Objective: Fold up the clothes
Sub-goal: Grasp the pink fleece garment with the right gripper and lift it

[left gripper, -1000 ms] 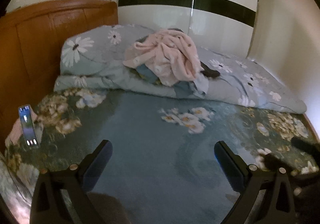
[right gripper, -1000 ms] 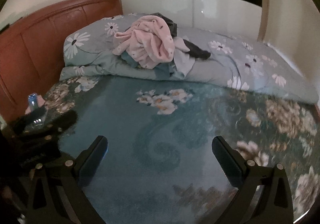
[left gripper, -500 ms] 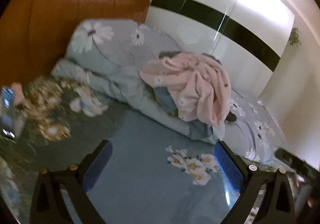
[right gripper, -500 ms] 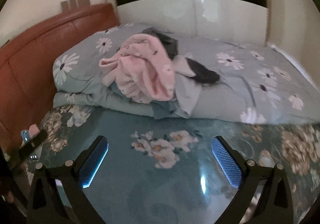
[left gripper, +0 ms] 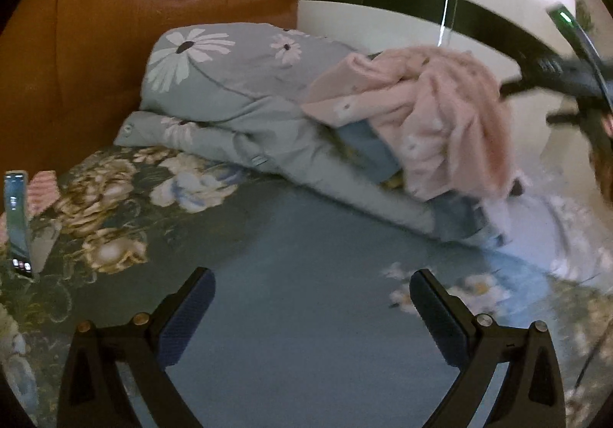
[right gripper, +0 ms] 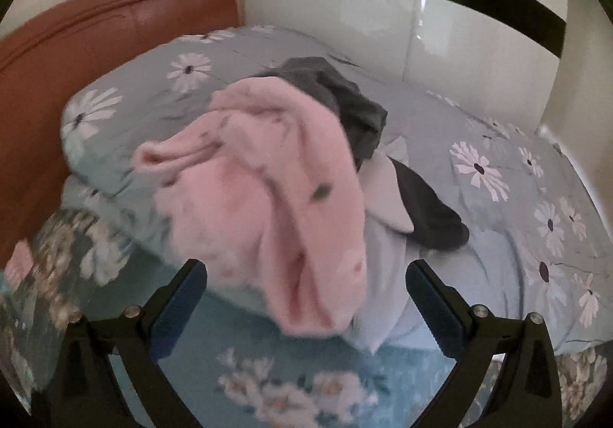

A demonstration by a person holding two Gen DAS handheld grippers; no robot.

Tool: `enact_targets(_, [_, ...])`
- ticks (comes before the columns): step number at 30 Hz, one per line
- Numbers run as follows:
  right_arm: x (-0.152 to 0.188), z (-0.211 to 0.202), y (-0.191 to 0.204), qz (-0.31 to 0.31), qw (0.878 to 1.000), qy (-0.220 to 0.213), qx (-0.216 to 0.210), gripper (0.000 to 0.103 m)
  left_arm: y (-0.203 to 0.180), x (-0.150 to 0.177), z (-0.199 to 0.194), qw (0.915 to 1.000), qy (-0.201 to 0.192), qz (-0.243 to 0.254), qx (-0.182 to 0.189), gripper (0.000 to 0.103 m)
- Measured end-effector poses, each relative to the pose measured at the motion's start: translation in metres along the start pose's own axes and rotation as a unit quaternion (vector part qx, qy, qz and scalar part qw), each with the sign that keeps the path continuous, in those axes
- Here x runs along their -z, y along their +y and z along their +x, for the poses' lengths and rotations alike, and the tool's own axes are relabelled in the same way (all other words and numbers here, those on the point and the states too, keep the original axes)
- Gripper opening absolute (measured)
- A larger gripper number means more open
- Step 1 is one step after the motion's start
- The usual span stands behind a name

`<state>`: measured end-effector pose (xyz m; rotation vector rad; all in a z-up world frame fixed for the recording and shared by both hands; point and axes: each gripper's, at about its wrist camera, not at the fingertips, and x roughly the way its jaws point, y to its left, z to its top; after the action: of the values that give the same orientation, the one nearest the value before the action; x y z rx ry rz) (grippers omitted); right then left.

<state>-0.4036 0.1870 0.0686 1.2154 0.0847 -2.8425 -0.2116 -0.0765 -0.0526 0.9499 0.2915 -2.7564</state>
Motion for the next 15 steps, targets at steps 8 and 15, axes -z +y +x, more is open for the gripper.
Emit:
enact_targets(8, [-0.032, 0.078, -0.006, 0.063, 0.995, 0.073, 0.021, 0.044, 0.014, 0.011, 0.021, 0.9997, 0.022, -0.006, -0.003, 0.103])
enact_targets(15, [-0.092, 0.051, -0.038, 0.165, 0.985, 0.027, 0.029, 0.011, 0.020, 0.014, 0.032, 0.9988, 0.047, -0.017, 0.000, 0.103])
